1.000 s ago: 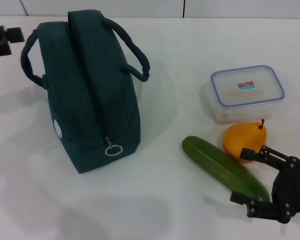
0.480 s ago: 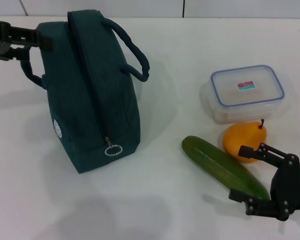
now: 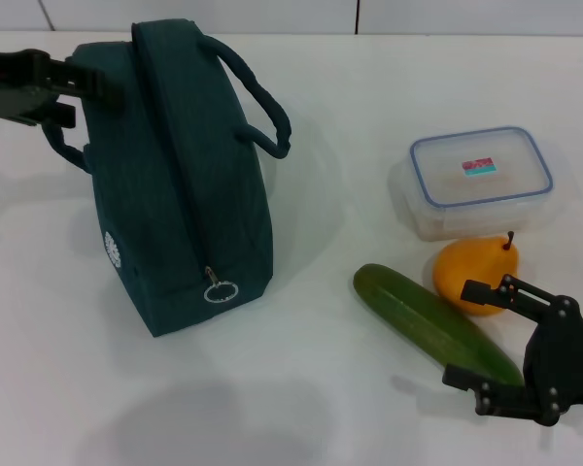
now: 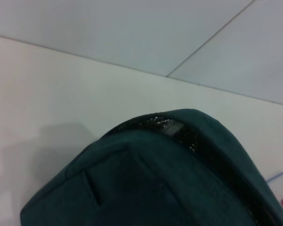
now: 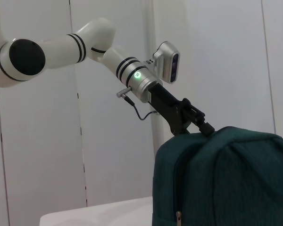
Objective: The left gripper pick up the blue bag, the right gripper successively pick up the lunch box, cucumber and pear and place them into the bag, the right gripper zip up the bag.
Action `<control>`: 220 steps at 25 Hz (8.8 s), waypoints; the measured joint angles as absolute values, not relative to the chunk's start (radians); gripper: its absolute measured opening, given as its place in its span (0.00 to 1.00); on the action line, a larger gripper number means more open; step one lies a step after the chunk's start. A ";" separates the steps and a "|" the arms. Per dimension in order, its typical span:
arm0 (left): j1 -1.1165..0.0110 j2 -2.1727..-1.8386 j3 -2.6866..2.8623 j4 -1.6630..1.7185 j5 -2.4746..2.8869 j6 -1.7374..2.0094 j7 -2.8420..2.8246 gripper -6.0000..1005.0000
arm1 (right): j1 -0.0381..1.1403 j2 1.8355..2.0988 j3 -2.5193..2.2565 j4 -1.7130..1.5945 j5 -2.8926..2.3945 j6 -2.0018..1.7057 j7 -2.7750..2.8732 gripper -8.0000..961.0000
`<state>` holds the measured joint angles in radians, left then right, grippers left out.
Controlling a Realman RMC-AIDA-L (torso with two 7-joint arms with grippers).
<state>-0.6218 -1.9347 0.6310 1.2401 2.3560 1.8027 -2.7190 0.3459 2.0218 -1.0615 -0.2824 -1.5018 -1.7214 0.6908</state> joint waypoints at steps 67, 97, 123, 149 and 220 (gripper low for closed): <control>-0.641 -1.900 0.693 1.157 2.124 1.869 -2.796 0.05 | 0.454 2.025 -1.112 -0.030 -0.812 -1.237 1.683 0.78; -0.669 -1.893 0.695 1.158 2.131 1.869 -2.792 0.05 | 0.608 2.028 -1.137 -0.038 -0.811 -1.073 1.708 0.75; -0.666 -1.893 0.695 1.169 2.130 1.876 -2.789 0.05 | 0.575 2.028 -1.156 -0.043 -0.799 -1.126 1.718 0.13; -0.662 -1.896 0.697 1.168 2.129 1.884 -2.781 0.05 | 0.517 2.028 -1.155 -0.079 -0.664 -1.368 1.650 0.11; -0.716 -1.960 0.779 1.067 2.124 1.824 -2.728 0.05 | 0.762 2.028 -1.958 -0.374 -0.342 -1.125 1.746 0.12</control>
<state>-0.7164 -1.9599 0.7793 1.0675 2.1244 1.8237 -2.7282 0.7621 2.0279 -1.9584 -0.3742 -0.3419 -1.1251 1.7461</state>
